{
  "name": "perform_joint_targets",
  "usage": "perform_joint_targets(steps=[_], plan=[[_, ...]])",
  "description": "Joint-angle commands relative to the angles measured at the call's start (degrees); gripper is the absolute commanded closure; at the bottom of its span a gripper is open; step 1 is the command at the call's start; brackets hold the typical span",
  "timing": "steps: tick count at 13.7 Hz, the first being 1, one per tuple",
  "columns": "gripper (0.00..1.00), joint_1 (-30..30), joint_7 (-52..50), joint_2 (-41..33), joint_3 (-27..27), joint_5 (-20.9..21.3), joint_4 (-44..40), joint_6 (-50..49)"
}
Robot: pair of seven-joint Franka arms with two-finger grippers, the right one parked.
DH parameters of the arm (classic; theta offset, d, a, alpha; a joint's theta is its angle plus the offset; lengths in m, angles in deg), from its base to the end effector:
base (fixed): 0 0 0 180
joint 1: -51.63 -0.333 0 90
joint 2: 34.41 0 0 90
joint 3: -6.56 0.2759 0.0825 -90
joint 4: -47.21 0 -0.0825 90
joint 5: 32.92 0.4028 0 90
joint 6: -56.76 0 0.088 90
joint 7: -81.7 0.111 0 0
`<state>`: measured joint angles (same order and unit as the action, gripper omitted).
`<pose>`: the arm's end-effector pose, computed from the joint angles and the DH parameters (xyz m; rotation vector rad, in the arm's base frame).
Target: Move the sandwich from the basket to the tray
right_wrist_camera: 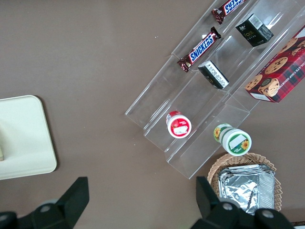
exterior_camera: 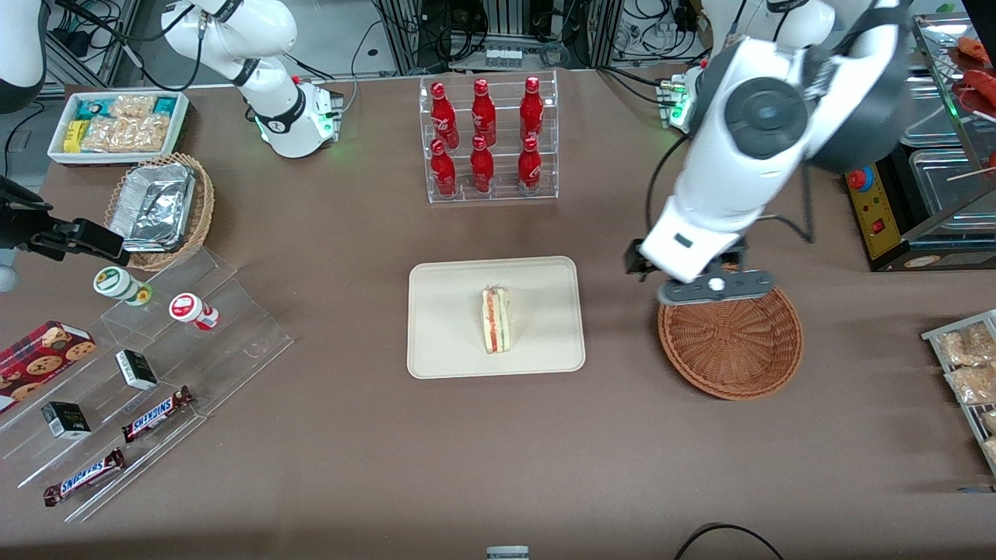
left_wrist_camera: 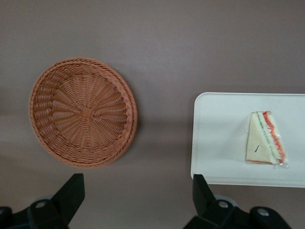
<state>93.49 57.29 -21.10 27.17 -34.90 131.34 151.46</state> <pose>0.5824 -0.2514 0.5054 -3.0845 -0.0787 0.0190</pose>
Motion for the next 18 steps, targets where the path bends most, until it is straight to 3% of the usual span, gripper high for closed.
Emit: perform_joint_targets(steps=[1, 13, 15, 18], plan=[[0.00, 0.9, 4.6, -5.0, 4.1, -1.0, 3.5, -1.5], [0.00, 0.9, 11.3, -12.9, 15.9, -0.3, 3.2, -8.7], [0.00, 0.2, 11.2, -13.9, 16.0, -0.1, 3.3, -8.7], [0.00, -12.9, 11.6, -13.9, 6.0, -0.8, 3.1, -8.7]])
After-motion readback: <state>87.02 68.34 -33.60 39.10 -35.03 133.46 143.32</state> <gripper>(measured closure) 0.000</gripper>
